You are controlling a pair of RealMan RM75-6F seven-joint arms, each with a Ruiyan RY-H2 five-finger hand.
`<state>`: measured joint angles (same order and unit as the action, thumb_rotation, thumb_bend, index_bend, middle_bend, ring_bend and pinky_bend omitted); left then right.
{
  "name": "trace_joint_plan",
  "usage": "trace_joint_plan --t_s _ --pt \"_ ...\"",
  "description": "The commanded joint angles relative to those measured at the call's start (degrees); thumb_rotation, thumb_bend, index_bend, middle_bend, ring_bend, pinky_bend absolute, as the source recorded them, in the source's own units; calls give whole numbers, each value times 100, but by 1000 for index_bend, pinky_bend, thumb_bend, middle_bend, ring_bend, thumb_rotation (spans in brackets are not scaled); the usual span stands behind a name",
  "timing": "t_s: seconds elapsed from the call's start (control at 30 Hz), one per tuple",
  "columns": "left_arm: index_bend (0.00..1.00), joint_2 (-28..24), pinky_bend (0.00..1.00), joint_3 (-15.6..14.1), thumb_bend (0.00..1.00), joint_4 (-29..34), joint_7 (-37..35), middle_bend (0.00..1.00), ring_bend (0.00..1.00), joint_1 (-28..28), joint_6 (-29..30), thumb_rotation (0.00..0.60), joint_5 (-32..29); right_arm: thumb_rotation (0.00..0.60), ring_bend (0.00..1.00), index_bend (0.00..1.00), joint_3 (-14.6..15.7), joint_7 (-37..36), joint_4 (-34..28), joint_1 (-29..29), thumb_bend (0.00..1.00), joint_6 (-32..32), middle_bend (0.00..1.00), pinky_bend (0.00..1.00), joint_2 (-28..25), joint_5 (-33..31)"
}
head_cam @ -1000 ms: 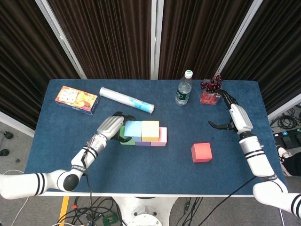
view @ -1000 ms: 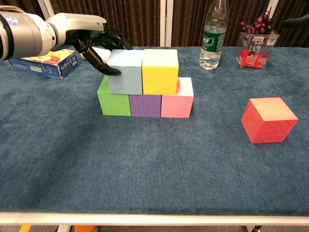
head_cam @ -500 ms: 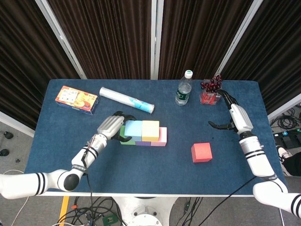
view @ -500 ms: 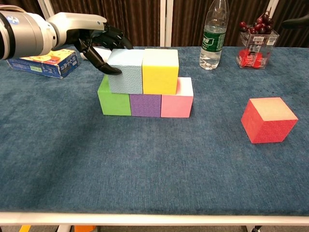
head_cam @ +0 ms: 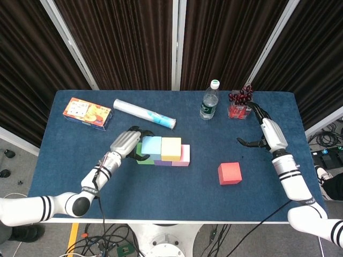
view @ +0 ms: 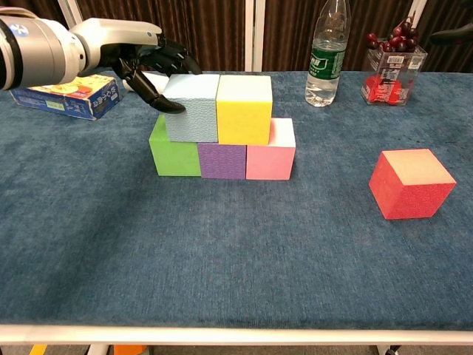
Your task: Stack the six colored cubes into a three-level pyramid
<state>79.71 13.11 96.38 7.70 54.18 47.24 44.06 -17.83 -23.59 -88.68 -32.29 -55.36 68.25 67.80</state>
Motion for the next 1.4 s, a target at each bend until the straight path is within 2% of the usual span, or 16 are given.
trace_joint_plan --t_s 0.03,0.77,1.2,1.4 --pt "283 8 69 -5 280 3 -8 396 187 3 -18 600 7 600 0 0 -3 -3 -7 2 101 -3 8 0 -2 -2" --pt "202 32 69 -14 273 12 -71 302 166 -48 16 600 95 600 0 0 -13 12 -13 0 101 2 8 0 1 -29" --pt "163 12 49 -13 267 38 -142 144 80 -81 -9 600 211 600 0 0 -20 27 -12 -3 107 -7 9 0 10 -34" --pt "138 -175 36 -10 268 225 -234 85 21 -210 88 600 433 600 0 0 -30 39 2 4 122 -16 9 0 -2 -59"
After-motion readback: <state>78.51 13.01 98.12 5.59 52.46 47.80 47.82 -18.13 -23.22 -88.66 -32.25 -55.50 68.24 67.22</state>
